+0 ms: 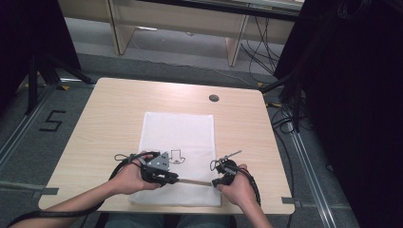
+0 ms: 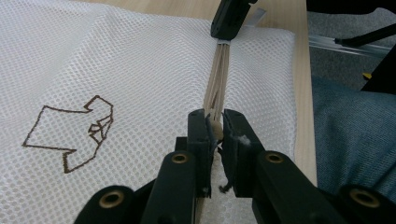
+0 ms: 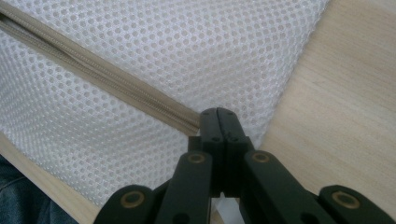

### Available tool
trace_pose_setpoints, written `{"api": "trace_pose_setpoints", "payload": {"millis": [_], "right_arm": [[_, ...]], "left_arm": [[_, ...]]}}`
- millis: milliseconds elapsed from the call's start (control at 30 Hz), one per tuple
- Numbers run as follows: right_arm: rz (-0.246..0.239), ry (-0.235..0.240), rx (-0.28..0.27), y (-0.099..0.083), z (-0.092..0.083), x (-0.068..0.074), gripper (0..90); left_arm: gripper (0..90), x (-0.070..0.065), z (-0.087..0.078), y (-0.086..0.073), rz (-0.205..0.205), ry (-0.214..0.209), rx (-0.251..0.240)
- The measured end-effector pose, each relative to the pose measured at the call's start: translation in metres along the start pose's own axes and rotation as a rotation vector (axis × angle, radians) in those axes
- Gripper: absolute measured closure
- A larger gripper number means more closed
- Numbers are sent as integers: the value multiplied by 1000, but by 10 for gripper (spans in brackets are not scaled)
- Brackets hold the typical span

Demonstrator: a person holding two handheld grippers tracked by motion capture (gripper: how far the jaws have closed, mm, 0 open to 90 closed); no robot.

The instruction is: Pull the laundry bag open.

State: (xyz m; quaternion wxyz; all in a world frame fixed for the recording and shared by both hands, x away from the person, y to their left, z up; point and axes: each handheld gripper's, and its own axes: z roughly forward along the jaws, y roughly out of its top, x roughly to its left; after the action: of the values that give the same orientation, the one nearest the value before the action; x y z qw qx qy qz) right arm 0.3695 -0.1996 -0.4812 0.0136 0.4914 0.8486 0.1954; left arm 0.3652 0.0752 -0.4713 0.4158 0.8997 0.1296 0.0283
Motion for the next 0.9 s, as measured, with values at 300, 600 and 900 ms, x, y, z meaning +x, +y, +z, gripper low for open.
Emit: {"api": "trace_pose_setpoints", "payload": {"millis": [300,600,900], "right_arm": [[-1,1,-1,0,0,0,900],[-1,1,-1,0,0,0,900],[0,3,3,0,0,0,900]], "left_arm": [[814,2,-5,-2,-8,5,-2],[814,1,-6,-4,-8,4,-3],[814,3,-11,-7,-16,9,-2]]}}
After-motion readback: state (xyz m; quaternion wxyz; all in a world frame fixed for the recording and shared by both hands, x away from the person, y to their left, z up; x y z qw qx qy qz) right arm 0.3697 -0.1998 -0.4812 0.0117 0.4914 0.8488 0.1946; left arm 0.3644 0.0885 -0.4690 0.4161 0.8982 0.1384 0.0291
